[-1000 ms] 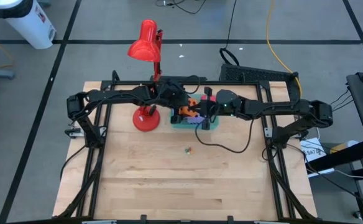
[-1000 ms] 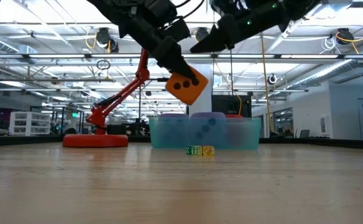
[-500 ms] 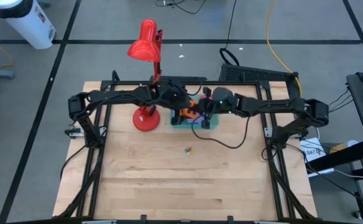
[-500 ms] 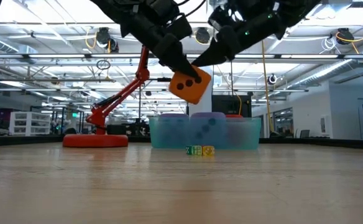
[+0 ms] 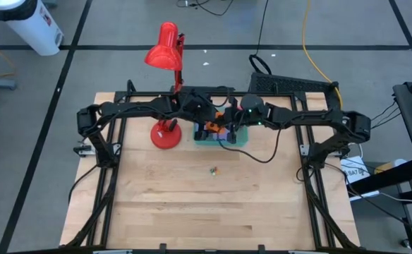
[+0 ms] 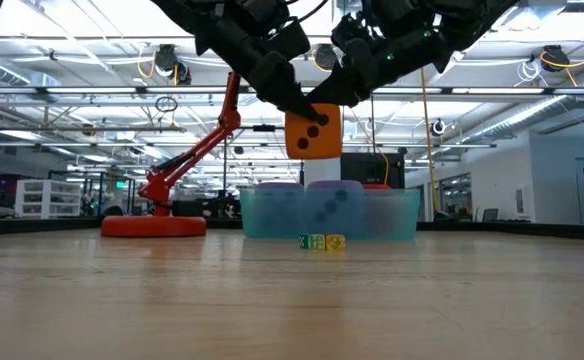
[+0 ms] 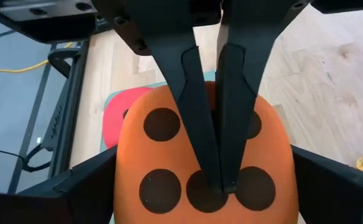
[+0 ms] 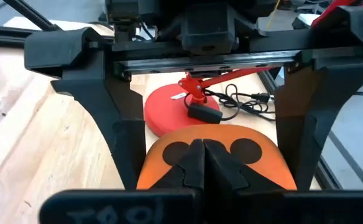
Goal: Pick & Place Dice
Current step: Put the large orange die into the blue bin
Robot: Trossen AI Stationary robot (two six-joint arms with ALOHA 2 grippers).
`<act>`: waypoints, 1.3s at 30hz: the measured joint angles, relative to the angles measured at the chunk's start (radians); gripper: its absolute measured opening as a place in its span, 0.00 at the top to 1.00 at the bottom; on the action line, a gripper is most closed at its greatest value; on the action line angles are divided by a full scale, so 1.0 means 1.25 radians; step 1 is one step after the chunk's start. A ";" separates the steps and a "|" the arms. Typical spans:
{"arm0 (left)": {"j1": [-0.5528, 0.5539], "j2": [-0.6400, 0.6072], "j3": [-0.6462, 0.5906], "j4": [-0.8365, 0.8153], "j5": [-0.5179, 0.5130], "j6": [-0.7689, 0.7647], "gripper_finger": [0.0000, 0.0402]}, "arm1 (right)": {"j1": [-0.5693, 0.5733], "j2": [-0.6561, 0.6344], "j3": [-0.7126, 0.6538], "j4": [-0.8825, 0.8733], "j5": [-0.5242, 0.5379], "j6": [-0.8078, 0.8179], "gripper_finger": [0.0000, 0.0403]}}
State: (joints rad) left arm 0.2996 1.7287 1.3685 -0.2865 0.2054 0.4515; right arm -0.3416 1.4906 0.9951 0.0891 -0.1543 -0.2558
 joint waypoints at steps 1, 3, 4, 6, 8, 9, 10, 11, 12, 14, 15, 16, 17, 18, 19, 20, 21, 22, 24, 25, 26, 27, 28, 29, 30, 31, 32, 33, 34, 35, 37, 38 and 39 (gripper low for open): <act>0.000 -0.001 0.000 0.002 0.000 0.000 0.01 | -0.003 0.004 0.000 0.000 -0.008 0.004 1.00; 0.002 -0.003 0.001 -0.005 -0.002 0.000 0.00 | -0.005 0.008 0.000 0.005 -0.030 0.009 1.00; 0.004 -0.003 0.001 -0.008 -0.003 0.000 0.01 | -0.005 0.008 0.000 0.007 -0.025 0.008 1.00; 0.009 0.000 0.001 -0.011 -0.007 0.000 0.00 | -0.005 0.009 0.000 0.016 -0.022 0.005 1.00; 0.018 0.001 0.001 -0.020 -0.009 0.000 0.00 | -0.005 0.009 -0.002 0.041 -0.021 0.000 1.00; 0.022 0.001 -0.003 -0.015 -0.008 0.000 0.01 | -0.005 0.005 -0.003 0.050 -0.021 -0.004 1.00; 0.025 0.001 -0.008 -0.006 -0.004 -0.001 0.01 | -0.001 -0.004 -0.004 0.057 -0.020 -0.010 1.00; 0.028 0.001 -0.011 0.002 -0.003 -0.002 0.00 | 0.003 -0.014 -0.004 0.065 -0.019 -0.016 1.00; 0.031 0.001 -0.014 0.000 -0.004 -0.006 0.00 | 0.008 -0.025 -0.004 0.067 -0.018 -0.023 1.00; 0.036 0.000 -0.016 -0.010 -0.007 -0.011 0.01 | 0.016 -0.048 -0.007 0.065 -0.018 -0.034 1.00; 0.039 0.000 -0.016 -0.010 -0.010 -0.011 0.01 | 0.021 -0.060 -0.007 0.066 -0.018 -0.036 1.00; 0.040 0.000 -0.016 -0.014 -0.012 -0.011 0.01 | 0.027 -0.073 -0.007 0.069 -0.018 -0.039 1.00; 0.040 0.000 -0.017 -0.018 -0.012 -0.012 0.01 | 0.032 -0.086 -0.006 0.077 -0.019 -0.042 1.00; 0.042 0.000 -0.017 -0.018 -0.012 -0.010 0.01 | 0.036 -0.100 -0.005 0.078 -0.018 -0.044 1.00; 0.042 0.000 -0.017 -0.018 -0.012 -0.009 0.01 | 0.040 -0.113 -0.005 0.073 -0.018 -0.045 1.00; 0.042 0.000 -0.018 -0.018 -0.012 -0.009 0.01 | 0.041 -0.120 -0.005 0.072 -0.021 -0.045 1.00; 0.042 0.000 -0.018 -0.018 -0.012 -0.009 0.01 | 0.043 -0.124 -0.005 0.074 -0.021 -0.045 1.00; 0.043 0.000 -0.018 -0.018 -0.012 -0.009 0.01 | 0.044 -0.127 -0.005 0.068 -0.020 -0.044 1.00; 0.044 0.000 -0.018 -0.018 -0.013 -0.008 0.01 | 0.038 -0.128 -0.005 0.049 -0.020 -0.044 1.00; 0.043 0.000 -0.018 -0.016 -0.015 -0.008 0.01 | 0.032 -0.127 -0.005 0.037 -0.020 -0.043 1.00; 0.042 0.000 -0.018 -0.014 -0.015 -0.008 0.01 | 0.026 -0.123 -0.005 0.024 -0.020 -0.043 1.00; 0.040 0.000 -0.019 -0.012 -0.015 -0.008 0.01 | 0.020 -0.110 -0.005 0.017 -0.020 -0.038 1.00; 0.037 0.000 -0.019 -0.010 -0.015 -0.008 0.01 | 0.012 -0.094 -0.004 0.012 -0.020 -0.032 1.00; 0.034 0.000 -0.019 -0.010 -0.014 -0.008 0.01 | 0.005 -0.079 -0.004 -0.002 -0.020 -0.023 1.00; 0.029 -0.001 -0.018 -0.013 -0.012 -0.008 0.01 | -0.005 -0.064 -0.004 -0.020 -0.021 -0.017 1.00; 0.025 -0.001 -0.017 -0.020 -0.015 -0.008 0.01 | -0.013 -0.045 -0.005 -0.017 -0.030 -0.015 1.00; 0.021 -0.001 -0.018 -0.021 -0.015 -0.006 0.01 | -0.019 -0.026 -0.003 -0.010 -0.034 -0.014 1.00; 0.017 -0.001 -0.019 -0.028 -0.020 -0.006 0.01 | -0.025 -0.009 -0.002 -0.003 -0.037 -0.014 1.00; 0.014 -0.001 -0.019 -0.029 -0.030 0.002 0.01 | -0.031 0.004 -0.001 -0.002 -0.042 -0.012 1.00; 0.010 -0.001 -0.020 -0.021 -0.033 0.010 0.01 | -0.035 0.017 -0.002 -0.003 -0.043 -0.011 1.00; 0.006 -0.002 -0.019 -0.023 -0.037 0.021 0.01 | -0.036 0.040 -0.003 0.012 -0.047 -0.013 1.00; 0.007 -0.002 -0.019 -0.025 -0.034 0.020 0.01 | -0.035 0.041 -0.003 0.013 -0.052 -0.013 1.00; 0.011 -0.002 -0.019 -0.021 -0.031 0.019 0.01 | -0.035 0.038 -0.004 0.014 -0.055 -0.014 1.00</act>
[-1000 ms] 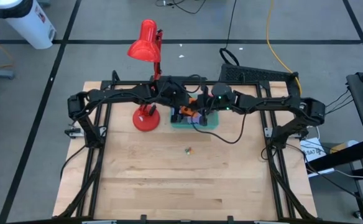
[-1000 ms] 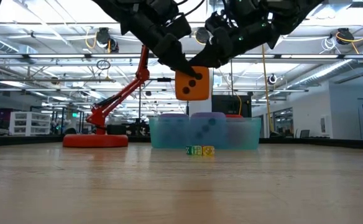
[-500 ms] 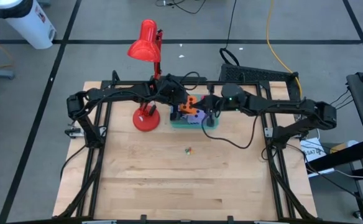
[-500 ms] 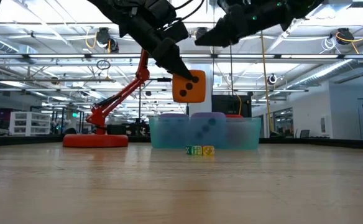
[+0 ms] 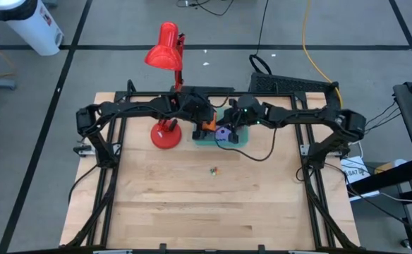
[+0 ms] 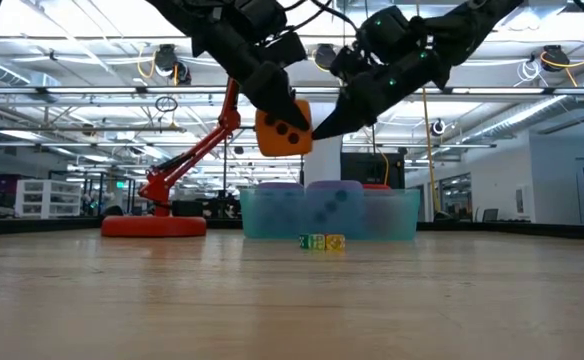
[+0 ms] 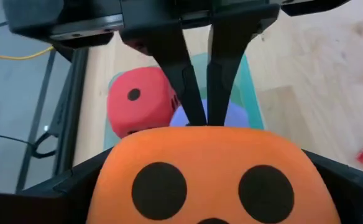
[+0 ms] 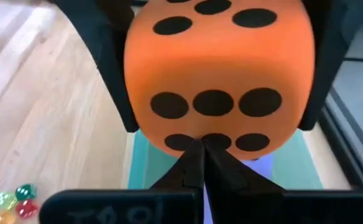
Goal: Pick & Place Dice
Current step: Put the large orange die into the blue bin
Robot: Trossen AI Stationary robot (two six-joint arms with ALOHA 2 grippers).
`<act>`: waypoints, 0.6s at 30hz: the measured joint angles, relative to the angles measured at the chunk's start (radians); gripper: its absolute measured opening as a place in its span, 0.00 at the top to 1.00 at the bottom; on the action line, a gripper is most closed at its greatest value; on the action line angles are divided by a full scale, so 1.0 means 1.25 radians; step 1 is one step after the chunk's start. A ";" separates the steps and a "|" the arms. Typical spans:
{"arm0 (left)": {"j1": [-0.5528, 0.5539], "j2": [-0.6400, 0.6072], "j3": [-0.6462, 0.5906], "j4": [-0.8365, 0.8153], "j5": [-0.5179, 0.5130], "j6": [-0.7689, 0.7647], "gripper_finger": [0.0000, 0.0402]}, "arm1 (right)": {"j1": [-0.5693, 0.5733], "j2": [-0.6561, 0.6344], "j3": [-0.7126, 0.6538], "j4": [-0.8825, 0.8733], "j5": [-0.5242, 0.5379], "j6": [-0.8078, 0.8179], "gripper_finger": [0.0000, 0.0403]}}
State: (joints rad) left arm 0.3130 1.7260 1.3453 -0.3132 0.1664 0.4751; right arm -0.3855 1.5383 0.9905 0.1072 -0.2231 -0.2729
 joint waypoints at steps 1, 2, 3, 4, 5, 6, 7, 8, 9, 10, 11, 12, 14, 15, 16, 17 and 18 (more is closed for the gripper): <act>0.004 -0.001 0.000 0.000 0.000 0.000 0.01 | 0.001 0.000 0.000 0.011 -0.007 0.000 1.00; 0.010 -0.003 0.001 -0.001 0.002 -0.002 0.01 | 0.004 -0.001 0.000 0.025 -0.006 0.000 1.00; 0.017 -0.003 0.001 0.000 0.011 -0.006 0.01 | 0.006 -0.008 0.000 0.026 0.001 0.000 1.00; 0.022 -0.003 0.002 0.006 0.023 -0.009 0.01 | 0.006 -0.019 -0.001 0.020 0.007 0.000 1.00; 0.026 -0.003 0.003 0.010 0.029 -0.011 0.01 | 0.009 -0.030 -0.002 0.015 0.007 0.000 1.00; 0.030 -0.005 0.004 0.011 0.038 -0.012 0.01 | 0.014 -0.038 -0.002 0.014 0.008 -0.002 1.00; 0.033 -0.007 0.005 0.008 0.052 -0.014 0.01 | 0.020 -0.047 -0.002 0.015 0.012 -0.005 1.00; 0.036 -0.007 0.005 0.008 0.066 -0.015 0.01 | 0.028 -0.060 -0.002 0.015 0.024 -0.009 1.00; 0.039 -0.007 0.005 0.009 0.073 -0.014 0.01 | 0.037 -0.074 -0.002 0.020 0.036 -0.017 1.00; 0.042 -0.004 0.005 0.008 0.079 -0.014 0.01 | 0.047 -0.088 -0.001 0.037 0.047 -0.031 1.00; 0.043 -0.002 0.004 0.005 0.084 -0.015 0.01 | 0.057 -0.101 0.002 0.050 0.057 -0.047 1.00; 0.043 -0.001 0.003 0.005 0.085 -0.016 0.01 | 0.063 -0.108 0.004 0.059 0.068 -0.057 1.00; 0.043 -0.002 0.003 0.013 0.086 -0.014 0.01 | 0.070 -0.112 0.011 0.041 0.069 -0.066 1.00; 0.041 -0.002 0.003 0.016 0.088 -0.013 0.01 | 0.071 -0.109 0.018 0.019 0.070 -0.067 1.00; 0.039 -0.002 0.003 0.017 0.088 -0.013 0.01 | 0.069 -0.107 0.028 -0.001 0.073 -0.069 1.00; 0.037 -0.002 0.003 0.017 0.088 -0.014 0.01 | 0.068 -0.104 0.038 -0.018 0.078 -0.074 1.00; 0.034 -0.002 0.003 0.019 0.087 -0.014 0.01 | 0.064 -0.096 0.049 -0.023 0.079 -0.078 1.00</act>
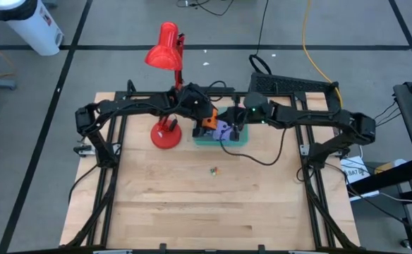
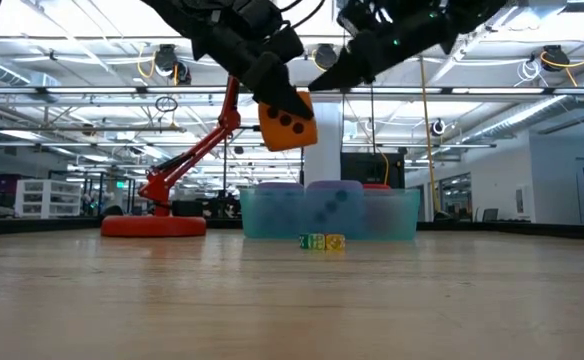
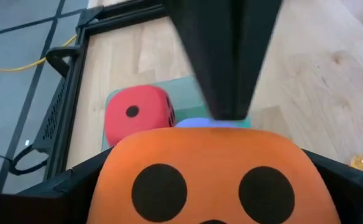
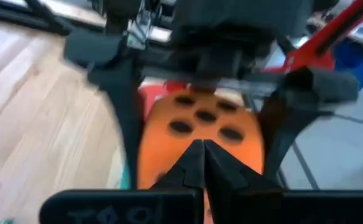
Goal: Pick & Place Dice
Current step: Put the large orange die into the blue bin
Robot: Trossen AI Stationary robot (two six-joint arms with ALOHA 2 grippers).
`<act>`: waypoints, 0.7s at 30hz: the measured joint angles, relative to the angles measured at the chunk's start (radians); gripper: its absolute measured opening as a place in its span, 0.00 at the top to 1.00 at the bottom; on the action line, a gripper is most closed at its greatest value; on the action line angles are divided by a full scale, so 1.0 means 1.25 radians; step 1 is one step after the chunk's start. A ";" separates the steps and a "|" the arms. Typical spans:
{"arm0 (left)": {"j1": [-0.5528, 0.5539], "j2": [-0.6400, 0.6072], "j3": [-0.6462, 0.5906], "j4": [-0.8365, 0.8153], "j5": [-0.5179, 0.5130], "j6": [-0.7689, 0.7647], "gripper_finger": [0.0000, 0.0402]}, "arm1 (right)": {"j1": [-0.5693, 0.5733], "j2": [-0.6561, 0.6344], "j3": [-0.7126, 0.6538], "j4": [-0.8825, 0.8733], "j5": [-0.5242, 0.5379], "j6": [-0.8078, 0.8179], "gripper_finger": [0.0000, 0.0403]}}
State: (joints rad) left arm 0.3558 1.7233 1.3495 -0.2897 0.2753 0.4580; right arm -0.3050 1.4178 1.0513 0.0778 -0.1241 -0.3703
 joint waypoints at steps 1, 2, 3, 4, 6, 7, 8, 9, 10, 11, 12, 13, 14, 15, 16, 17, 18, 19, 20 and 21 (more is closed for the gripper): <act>-0.003 0.000 0.000 0.005 0.001 0.000 0.01 | -0.005 0.008 0.008 0.000 -0.001 -0.002 1.00; -0.007 0.000 0.000 0.007 0.000 0.000 0.01 | -0.010 0.014 0.009 0.001 -0.004 0.000 1.00; -0.010 0.000 -0.001 -0.001 0.002 0.000 0.01 | -0.017 0.020 0.008 0.000 -0.008 0.002 1.00; -0.013 0.002 -0.002 -0.001 0.003 0.000 0.01 | -0.022 0.028 0.008 0.001 -0.015 0.003 1.00; -0.018 0.002 -0.003 -0.006 0.000 0.002 0.01 | -0.031 0.044 0.007 0.014 -0.035 0.001 1.00; -0.020 0.002 -0.003 -0.003 0.000 0.005 0.01 | -0.035 0.051 0.007 0.016 -0.047 0.003 1.00; -0.022 0.002 -0.003 0.003 0.000 0.009 0.01 | -0.038 0.057 0.009 0.014 -0.055 0.011 1.00; -0.023 0.002 -0.003 0.005 0.000 0.009 0.01 | -0.038 0.067 0.013 0.009 -0.061 0.017 1.00; -0.023 0.002 -0.003 0.006 -0.002 0.009 0.01 | -0.038 0.078 0.014 0.010 -0.065 0.019 1.00; -0.023 0.002 -0.003 0.012 -0.001 0.009 0.01 | -0.038 0.089 0.014 0.015 -0.066 0.019 1.00; -0.023 0.002 -0.002 0.021 -0.001 0.002 0.01 | -0.039 0.099 0.015 0.016 -0.066 0.020 1.00; -0.024 0.002 0.000 0.023 -0.005 0.001 0.01 | -0.039 0.106 0.015 0.015 -0.067 0.023 1.00; -0.023 0.002 0.001 0.023 -0.009 0.001 0.01 | -0.039 0.114 0.014 0.012 -0.067 0.028 1.00; -0.022 0.002 0.001 0.018 -0.009 0.000 0.01 | -0.040 0.120 0.014 0.012 -0.068 0.029 1.00; -0.021 0.002 0.001 0.016 -0.006 0.001 0.01 | -0.043 0.122 0.014 0.009 -0.069 0.030 1.00; -0.021 0.002 0.001 0.018 -0.007 0.003 0.01 | -0.045 0.125 0.014 0.002 -0.071 0.035 1.00; -0.021 0.002 0.001 0.022 -0.009 0.005 0.01 | -0.046 0.130 0.014 -0.007 -0.071 0.036 1.00; -0.021 -0.001 0.002 0.029 -0.004 0.006 0.01 | -0.046 0.137 0.013 -0.020 -0.068 0.036 1.00; -0.020 -0.008 0.004 0.033 -0.003 0.007 0.01 | -0.048 0.143 0.008 -0.015 -0.071 0.037 1.00; -0.019 -0.011 0.006 0.035 -0.007 0.007 0.01 | -0.051 0.148 0.014 -0.019 -0.072 0.038 1.00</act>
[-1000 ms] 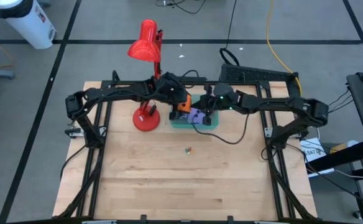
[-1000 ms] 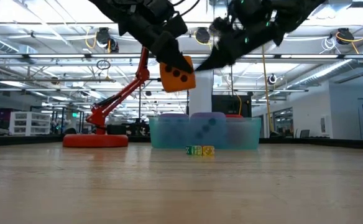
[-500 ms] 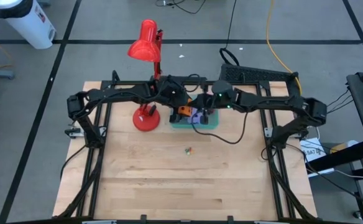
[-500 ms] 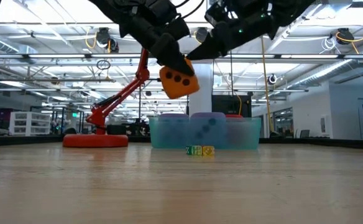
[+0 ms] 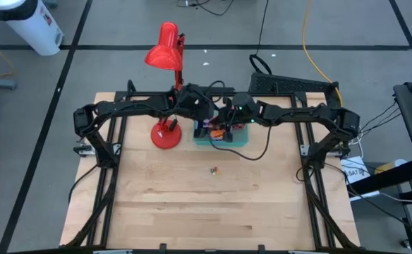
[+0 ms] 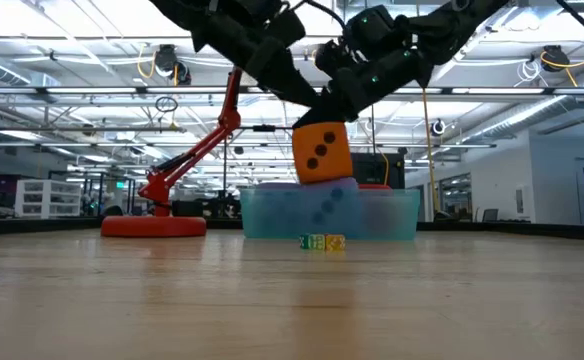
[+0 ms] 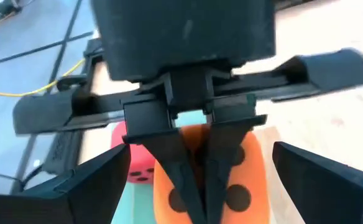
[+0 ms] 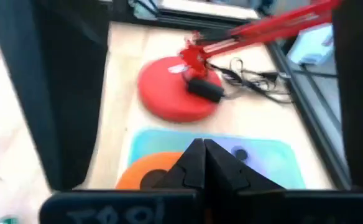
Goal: Pick & Place Dice
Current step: Put the large orange die into the blue bin
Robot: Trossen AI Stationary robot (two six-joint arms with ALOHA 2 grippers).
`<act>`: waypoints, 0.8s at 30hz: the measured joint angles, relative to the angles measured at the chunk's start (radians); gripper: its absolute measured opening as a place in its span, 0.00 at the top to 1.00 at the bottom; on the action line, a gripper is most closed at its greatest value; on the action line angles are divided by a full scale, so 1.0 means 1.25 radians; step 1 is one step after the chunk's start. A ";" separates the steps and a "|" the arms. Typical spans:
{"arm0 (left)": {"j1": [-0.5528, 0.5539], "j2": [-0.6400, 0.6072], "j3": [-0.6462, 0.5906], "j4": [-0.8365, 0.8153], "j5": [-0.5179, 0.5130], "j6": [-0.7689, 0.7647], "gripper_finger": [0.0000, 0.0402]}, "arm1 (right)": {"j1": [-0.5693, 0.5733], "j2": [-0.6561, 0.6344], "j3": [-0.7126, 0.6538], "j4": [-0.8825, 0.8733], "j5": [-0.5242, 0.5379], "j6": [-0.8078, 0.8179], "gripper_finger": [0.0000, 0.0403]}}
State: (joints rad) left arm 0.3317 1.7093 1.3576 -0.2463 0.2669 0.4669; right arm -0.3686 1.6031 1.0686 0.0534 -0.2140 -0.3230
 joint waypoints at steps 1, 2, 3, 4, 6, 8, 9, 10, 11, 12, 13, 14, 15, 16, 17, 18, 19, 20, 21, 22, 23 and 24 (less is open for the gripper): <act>0.001 -0.001 0.000 0.002 -0.001 0.002 0.01 | -0.003 0.000 -0.001 0.001 0.004 0.003 1.00; 0.004 0.000 0.000 0.002 0.000 0.002 0.01 | -0.007 0.000 -0.002 -0.003 -0.001 0.003 1.00; 0.007 0.002 0.001 -0.010 -0.002 -0.002 0.01 | -0.010 0.001 -0.002 -0.001 0.001 0.004 1.00; 0.010 0.004 0.003 -0.025 -0.002 -0.005 0.01 | -0.015 0.002 -0.002 0.002 0.002 0.004 1.00; 0.019 0.004 0.006 -0.032 -0.010 -0.007 0.01 | -0.021 0.002 -0.002 0.004 0.001 0.006 1.00; 0.024 0.003 0.008 -0.037 -0.028 -0.013 0.01 | -0.021 0.002 -0.002 0.018 0.002 0.006 1.00; 0.024 0.003 0.008 -0.044 -0.031 -0.013 0.01 | -0.021 -0.001 -0.003 0.021 0.002 0.007 1.00; 0.024 0.002 0.008 -0.050 -0.033 -0.013 0.01 | -0.020 -0.009 -0.004 0.019 0.002 0.006 1.00; 0.024 -0.004 0.007 -0.058 -0.033 -0.011 0.01 | -0.019 -0.015 -0.004 0.019 0.002 0.002 1.00; 0.022 -0.014 0.006 -0.070 -0.038 -0.012 0.01 | -0.019 -0.017 -0.004 0.019 0.002 -0.003 1.00; 0.020 -0.026 0.006 -0.076 -0.045 -0.013 0.01 | -0.019 -0.019 -0.004 0.020 0.003 -0.004 1.00; 0.019 -0.045 0.006 -0.082 -0.055 -0.014 0.01 | -0.019 -0.021 -0.004 0.020 0.003 -0.003 1.00; 0.016 -0.065 0.006 -0.105 -0.068 -0.019 0.01 | -0.019 -0.022 -0.004 0.022 0.006 -0.003 1.00; 0.012 -0.084 0.006 -0.126 -0.084 -0.020 0.01 | -0.018 -0.025 -0.004 0.023 0.005 -0.003 1.00; 0.008 -0.107 0.006 -0.147 -0.098 -0.025 0.01 | -0.018 -0.028 -0.004 0.020 0.004 -0.003 1.00; 0.002 -0.131 0.006 -0.179 -0.111 -0.030 0.02 | -0.018 -0.030 -0.004 0.017 0.004 -0.003 1.00; -0.006 -0.155 0.006 -0.209 -0.119 -0.041 0.02 | -0.018 -0.031 -0.004 0.015 0.003 -0.003 1.00; -0.013 -0.183 0.006 -0.231 -0.124 -0.055 0.03 | -0.018 -0.032 -0.004 0.012 0.004 -0.003 1.00; -0.019 -0.211 0.006 -0.259 -0.126 -0.071 0.03 | -0.018 -0.033 -0.004 0.011 0.005 -0.004 1.00; -0.025 -0.238 0.006 -0.290 -0.128 -0.087 0.05 | -0.018 -0.032 -0.004 0.011 0.005 -0.005 1.00; -0.030 -0.264 0.006 -0.318 -0.130 -0.106 0.06 | -0.018 -0.032 -0.004 0.011 0.005 -0.005 1.00; -0.037 -0.286 0.006 -0.340 -0.133 -0.125 0.08 | -0.018 -0.032 -0.004 0.012 0.005 -0.004 1.00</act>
State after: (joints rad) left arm 0.2849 1.3513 1.3655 -0.6716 0.1013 0.3105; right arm -0.3916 1.5627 1.0637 0.0681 -0.2073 -0.3287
